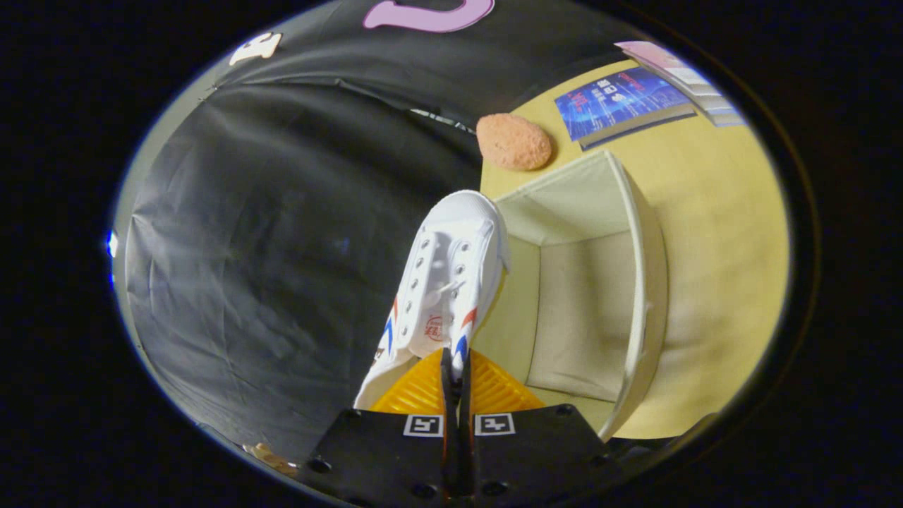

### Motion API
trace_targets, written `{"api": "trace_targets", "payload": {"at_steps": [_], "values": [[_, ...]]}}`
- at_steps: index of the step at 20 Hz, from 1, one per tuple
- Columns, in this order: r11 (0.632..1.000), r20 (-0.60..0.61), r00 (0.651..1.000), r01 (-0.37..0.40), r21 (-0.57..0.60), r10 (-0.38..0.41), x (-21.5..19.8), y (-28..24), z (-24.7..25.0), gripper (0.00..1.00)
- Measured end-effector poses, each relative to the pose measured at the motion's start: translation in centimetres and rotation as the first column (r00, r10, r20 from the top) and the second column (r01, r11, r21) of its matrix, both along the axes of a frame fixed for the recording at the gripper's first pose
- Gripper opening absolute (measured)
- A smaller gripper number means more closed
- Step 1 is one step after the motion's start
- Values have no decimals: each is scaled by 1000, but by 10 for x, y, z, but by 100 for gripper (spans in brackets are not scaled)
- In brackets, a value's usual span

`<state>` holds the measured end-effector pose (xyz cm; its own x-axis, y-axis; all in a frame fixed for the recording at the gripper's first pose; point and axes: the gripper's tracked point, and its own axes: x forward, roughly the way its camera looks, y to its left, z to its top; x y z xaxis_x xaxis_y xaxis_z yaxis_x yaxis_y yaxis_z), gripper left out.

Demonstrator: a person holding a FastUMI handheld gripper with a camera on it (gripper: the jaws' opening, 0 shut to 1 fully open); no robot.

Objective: Open the storage box then place both shoes into the box .Put the left shoe in first, then the right shoe, with the right side of both shoes facing outward in a uniform manner.

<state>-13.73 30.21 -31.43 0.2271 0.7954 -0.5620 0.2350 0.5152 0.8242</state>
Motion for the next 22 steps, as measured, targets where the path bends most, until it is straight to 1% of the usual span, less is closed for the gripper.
{"api": "trace_targets", "payload": {"at_steps": [2, 6, 12, 17, 20, 22], "values": [[1000, -30, 999, -14, -24, 13, -10, 7, -10, 2], [998, -73, 997, -2, -63, -2, -19, 8, -28, 2], [995, -156, 985, 62, -75, -73, -10, 2, -44, 2], [991, -183, 976, 101, -93, -116, -2, -2, -45, 2], [988, -188, 976, 82, -133, -106, -5, -2, -52, 2], [982, -186, 979, 46, -184, -81, -12, 1, -58, 2]]}}
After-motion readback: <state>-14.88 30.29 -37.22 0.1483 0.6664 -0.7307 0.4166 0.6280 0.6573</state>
